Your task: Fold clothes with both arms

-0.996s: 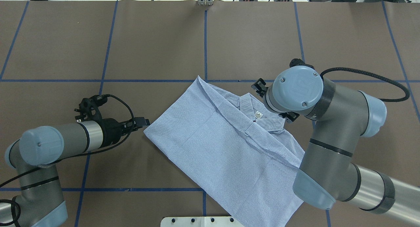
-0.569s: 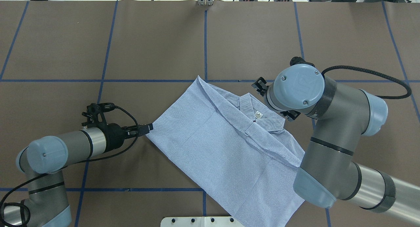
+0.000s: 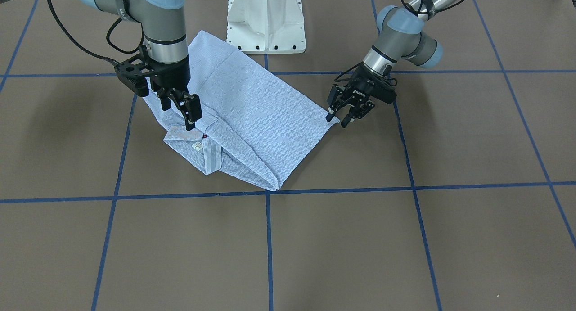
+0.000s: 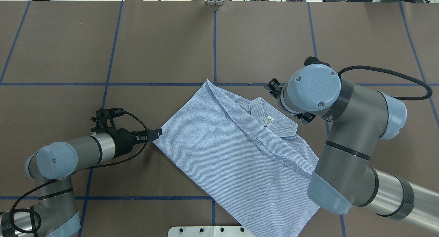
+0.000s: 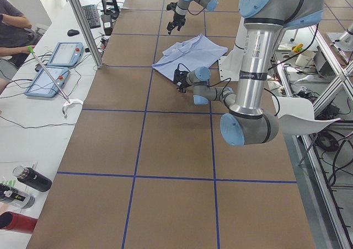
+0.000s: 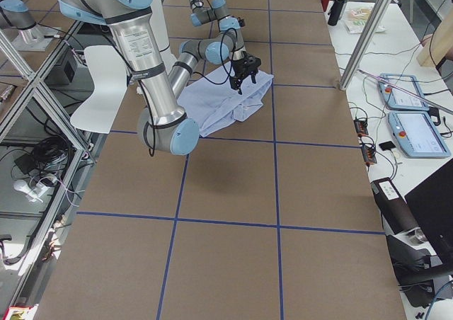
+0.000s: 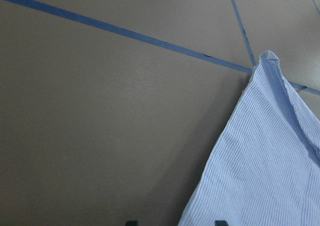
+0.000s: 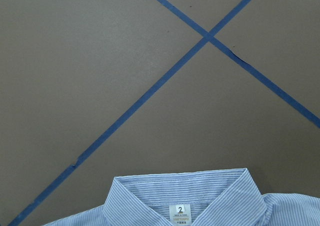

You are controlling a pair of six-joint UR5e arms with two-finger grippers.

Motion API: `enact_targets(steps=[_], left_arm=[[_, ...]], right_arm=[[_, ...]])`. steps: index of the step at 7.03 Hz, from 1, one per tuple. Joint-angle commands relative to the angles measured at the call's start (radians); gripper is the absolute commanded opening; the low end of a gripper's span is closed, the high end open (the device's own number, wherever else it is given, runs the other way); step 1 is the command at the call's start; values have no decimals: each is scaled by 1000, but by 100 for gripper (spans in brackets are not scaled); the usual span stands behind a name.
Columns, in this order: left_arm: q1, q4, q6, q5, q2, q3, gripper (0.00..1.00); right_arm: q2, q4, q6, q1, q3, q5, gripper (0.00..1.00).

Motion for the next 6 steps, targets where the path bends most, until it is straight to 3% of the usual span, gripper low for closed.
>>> enact_targets(steps=[1, 6], left_arm=[[2, 1, -1, -1, -4, 2, 59], [4, 3, -4, -4, -6, 11, 58]], right_arm=[[0, 0, 0, 3, -1, 2, 100], [2, 0, 0, 6, -1, 3, 100]])
